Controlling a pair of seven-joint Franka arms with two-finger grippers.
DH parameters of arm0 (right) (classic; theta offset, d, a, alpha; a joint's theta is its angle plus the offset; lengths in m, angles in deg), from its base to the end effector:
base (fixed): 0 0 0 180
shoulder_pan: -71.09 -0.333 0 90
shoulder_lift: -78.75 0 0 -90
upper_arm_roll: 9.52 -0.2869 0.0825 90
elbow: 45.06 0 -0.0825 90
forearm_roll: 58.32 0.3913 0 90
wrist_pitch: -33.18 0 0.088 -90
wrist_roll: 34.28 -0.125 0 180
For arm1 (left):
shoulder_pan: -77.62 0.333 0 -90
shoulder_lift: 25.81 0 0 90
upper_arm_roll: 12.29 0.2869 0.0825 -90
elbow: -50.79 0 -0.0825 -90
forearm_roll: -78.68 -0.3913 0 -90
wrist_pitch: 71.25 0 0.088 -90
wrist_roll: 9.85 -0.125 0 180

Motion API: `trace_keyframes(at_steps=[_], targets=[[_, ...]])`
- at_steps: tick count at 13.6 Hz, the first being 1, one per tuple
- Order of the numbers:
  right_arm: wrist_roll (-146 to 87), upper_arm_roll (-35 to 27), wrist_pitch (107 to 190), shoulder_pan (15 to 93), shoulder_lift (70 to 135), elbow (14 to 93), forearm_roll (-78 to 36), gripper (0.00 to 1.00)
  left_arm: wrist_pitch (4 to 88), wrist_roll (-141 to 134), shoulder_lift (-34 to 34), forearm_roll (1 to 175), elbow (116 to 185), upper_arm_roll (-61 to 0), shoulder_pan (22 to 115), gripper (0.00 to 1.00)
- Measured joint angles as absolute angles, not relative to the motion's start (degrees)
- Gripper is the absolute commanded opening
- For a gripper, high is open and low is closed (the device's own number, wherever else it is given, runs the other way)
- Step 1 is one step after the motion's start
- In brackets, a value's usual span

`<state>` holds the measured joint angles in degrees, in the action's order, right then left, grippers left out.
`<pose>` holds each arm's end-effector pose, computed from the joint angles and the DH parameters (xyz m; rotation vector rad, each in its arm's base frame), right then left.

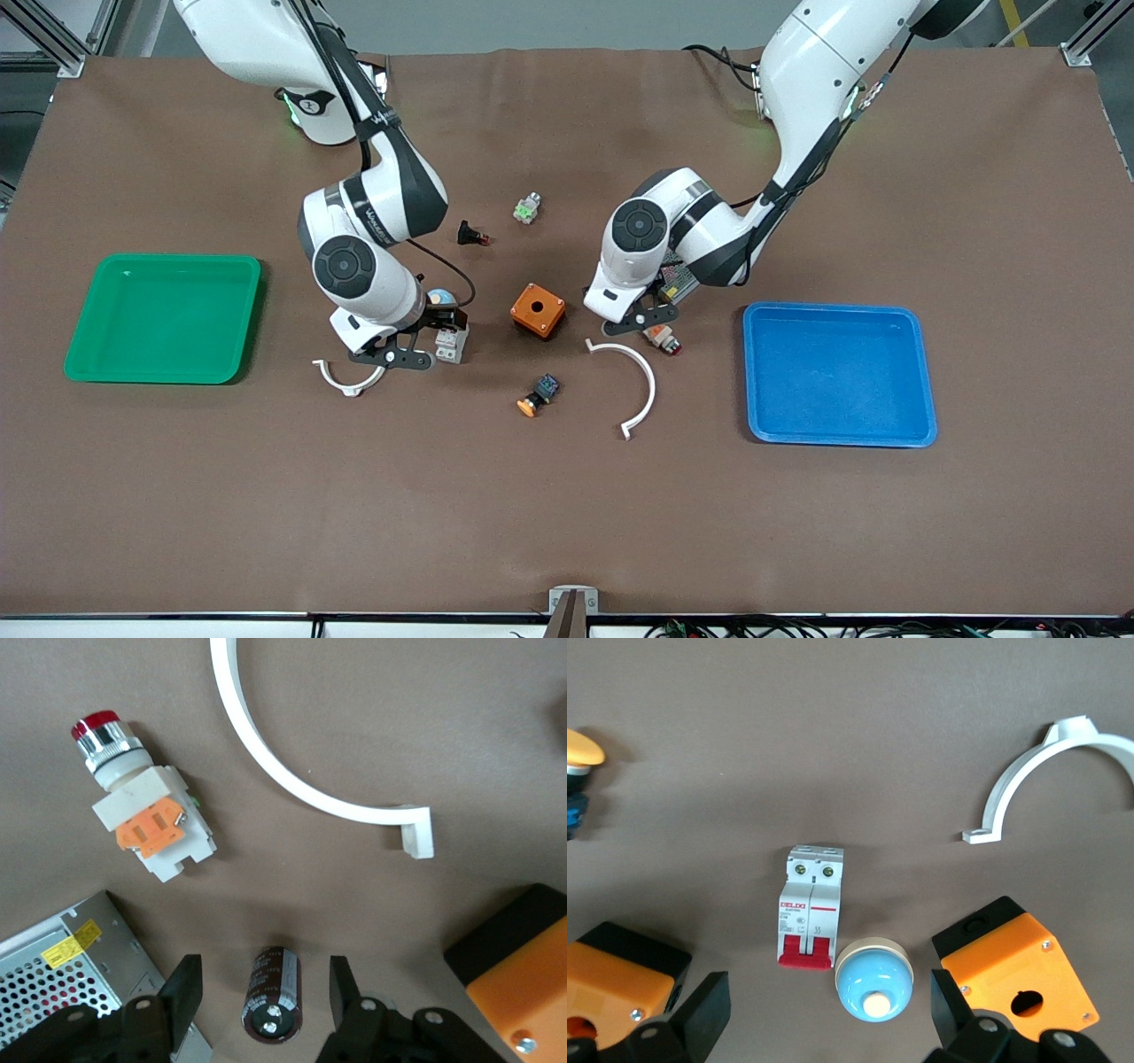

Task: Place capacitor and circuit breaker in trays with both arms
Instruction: 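Close the left gripper on the capacitor while the right gripper grasps the breaker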

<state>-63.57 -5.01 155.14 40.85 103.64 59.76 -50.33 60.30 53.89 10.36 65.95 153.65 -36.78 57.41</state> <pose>0.5544 0.2779 0.2372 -3.1154 0.2166 0.2417 0.4617 -0.4362 0.1707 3.1127 0.3808 -0.1710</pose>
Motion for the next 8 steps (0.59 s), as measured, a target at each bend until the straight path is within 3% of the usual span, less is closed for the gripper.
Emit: trace_keyframes(at_steps=[8], targets=[[-64.32,-5.07,158.00,40.69,107.52,59.80,-48.25,1.00,60.83,53.99,11.72,65.95,154.45,-36.90,57.20,0.58]])
